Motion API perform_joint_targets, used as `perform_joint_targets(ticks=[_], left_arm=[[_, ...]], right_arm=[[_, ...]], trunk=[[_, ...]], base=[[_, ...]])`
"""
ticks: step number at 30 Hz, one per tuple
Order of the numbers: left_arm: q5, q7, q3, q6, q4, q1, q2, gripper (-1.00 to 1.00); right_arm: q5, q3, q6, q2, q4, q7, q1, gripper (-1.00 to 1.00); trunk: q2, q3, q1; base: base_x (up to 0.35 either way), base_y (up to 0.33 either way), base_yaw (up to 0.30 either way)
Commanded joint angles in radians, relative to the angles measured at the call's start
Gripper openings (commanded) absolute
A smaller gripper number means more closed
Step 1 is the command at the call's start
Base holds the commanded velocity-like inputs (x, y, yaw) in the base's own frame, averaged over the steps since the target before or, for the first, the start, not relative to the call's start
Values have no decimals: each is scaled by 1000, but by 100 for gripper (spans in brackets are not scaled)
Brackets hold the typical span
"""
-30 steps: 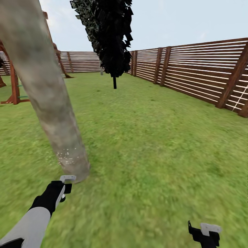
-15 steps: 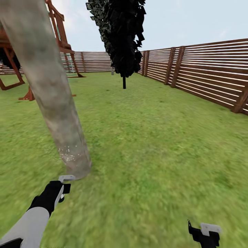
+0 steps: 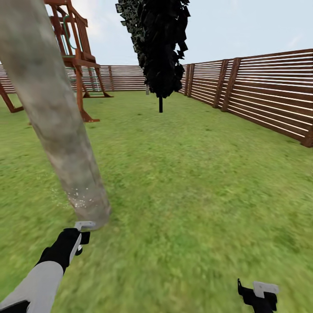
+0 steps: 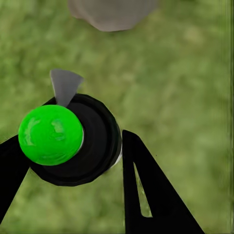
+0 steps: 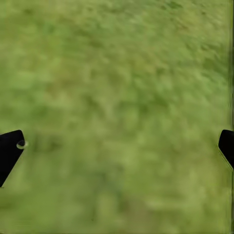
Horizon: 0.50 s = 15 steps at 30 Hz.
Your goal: In the garden, pick up the pesticide atomizer on the floor and spray pesticide onto both trees until each tree trunk is fully covered.
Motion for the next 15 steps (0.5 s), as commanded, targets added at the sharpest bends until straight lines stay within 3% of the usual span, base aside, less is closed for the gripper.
perform_joint_targets(ticks=[1, 4, 10, 13, 15], left_arm=[[1, 2, 2, 5, -1, -1, 0, -100], [1, 2, 4, 5, -6, -1, 0, -100], [2, -3, 2, 22, -65, -21, -2, -100], [0, -7, -5, 123, -102, -98, -4, -100], [0, -9, -7, 149, -106, -133, -2, -100]], right_arm=[[11, -6, -4, 0, 2, -5, -1, 100], [11, -6, -4, 0, 2, -5, -1, 100], [11, -4, -4, 1, 3, -5, -1, 100], [11, -4, -4, 1, 4, -5, -1, 100], [11, -4, -4, 1, 4, -5, -1, 100]], trunk=[[0, -1, 0], [0, -1, 0], [0, -1, 0], [0, -1, 0], [0, -1, 0]], base=[[3, -273, 0], [-26, -272, 51], [-124, -120, 256], [-5, -3, 276], [-1, 0, 250]])
